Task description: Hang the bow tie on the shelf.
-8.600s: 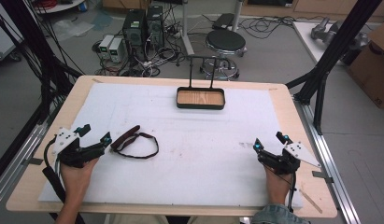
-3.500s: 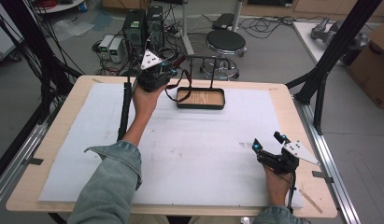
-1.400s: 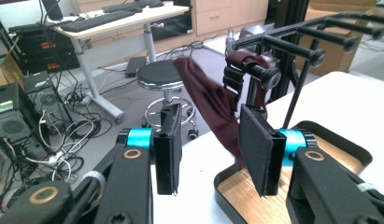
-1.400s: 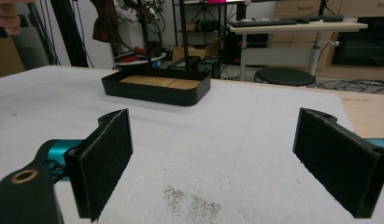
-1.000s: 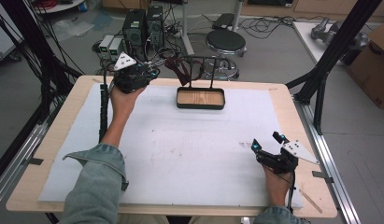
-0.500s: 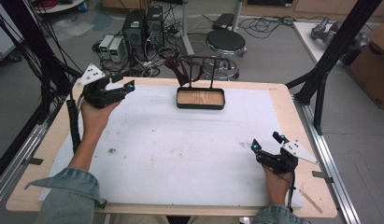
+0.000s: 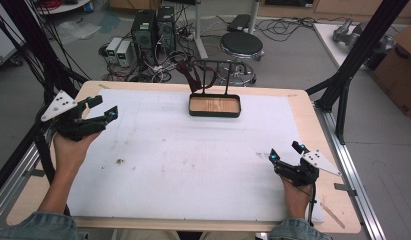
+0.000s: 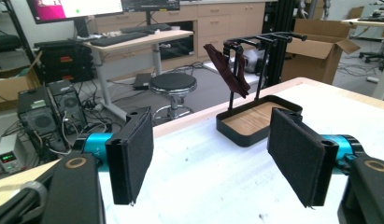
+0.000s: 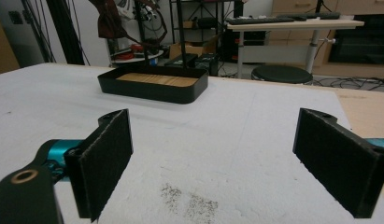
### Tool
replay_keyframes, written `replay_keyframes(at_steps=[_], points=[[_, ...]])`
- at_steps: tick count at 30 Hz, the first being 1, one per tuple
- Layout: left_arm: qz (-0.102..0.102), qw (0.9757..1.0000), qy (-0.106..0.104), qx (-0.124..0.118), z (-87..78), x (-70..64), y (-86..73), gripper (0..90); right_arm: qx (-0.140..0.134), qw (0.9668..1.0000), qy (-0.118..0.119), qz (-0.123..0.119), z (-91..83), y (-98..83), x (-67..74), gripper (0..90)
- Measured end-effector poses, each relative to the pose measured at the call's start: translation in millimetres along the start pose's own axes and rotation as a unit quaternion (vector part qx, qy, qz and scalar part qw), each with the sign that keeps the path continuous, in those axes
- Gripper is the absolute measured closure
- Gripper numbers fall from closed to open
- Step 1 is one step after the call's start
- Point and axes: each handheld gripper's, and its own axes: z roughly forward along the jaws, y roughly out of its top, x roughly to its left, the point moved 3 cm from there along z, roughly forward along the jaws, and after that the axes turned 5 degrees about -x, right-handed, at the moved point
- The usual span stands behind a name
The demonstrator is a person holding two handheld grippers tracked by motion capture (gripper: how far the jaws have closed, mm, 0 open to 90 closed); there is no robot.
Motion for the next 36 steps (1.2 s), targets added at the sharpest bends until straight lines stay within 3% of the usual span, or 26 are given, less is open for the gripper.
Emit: replay_keyframes(at_steps=[6, 11, 16, 19, 24, 29, 36], points=[[0.001, 1.0000, 0.003, 0.003, -18.7, -2.6, -13.2, 27.8, 0.002, 1.0000, 0.001, -0.002, 0.0, -0.3, 0.2, 10.9], [0.003, 0.9995, 0.022, 0.022, -34.3, -4.7, -35.8, 21.7, 0.003, 1.0000, 0.001, -0.001, -0.1, -0.5, 0.7, 10.9], [0.004, 0.9990, 0.033, 0.028, -41.0, -9.7, -51.0, 19.7, 0.003, 1.0000, 0.001, -0.002, 0.0, -0.6, 0.6, 10.9], [-0.009, 0.9987, 0.036, 0.036, -45.0, -16.1, -69.9, 19.7, 0.004, 1.0000, 0.001, 0.000, 0.0, -0.6, 1.0, 11.0], [-0.006, 0.9978, 0.053, 0.041, -49.0, -25.8, -93.4, 19.4, 0.005, 1.0000, 0.000, -0.003, 0.1, -0.7, 1.0, 10.9], [-0.012, 0.9972, 0.060, 0.042, -47.8, -28.3, -98.7, 18.1, 0.005, 1.0000, 0.000, -0.006, 0.3, -0.7, 1.3, 10.9], [-0.003, 0.9970, 0.058, 0.052, -44.9, -33.6, -104.8, 18.0, 0.008, 0.9999, 0.002, -0.007, 0.7, -0.9, 2.0, 10.9]])
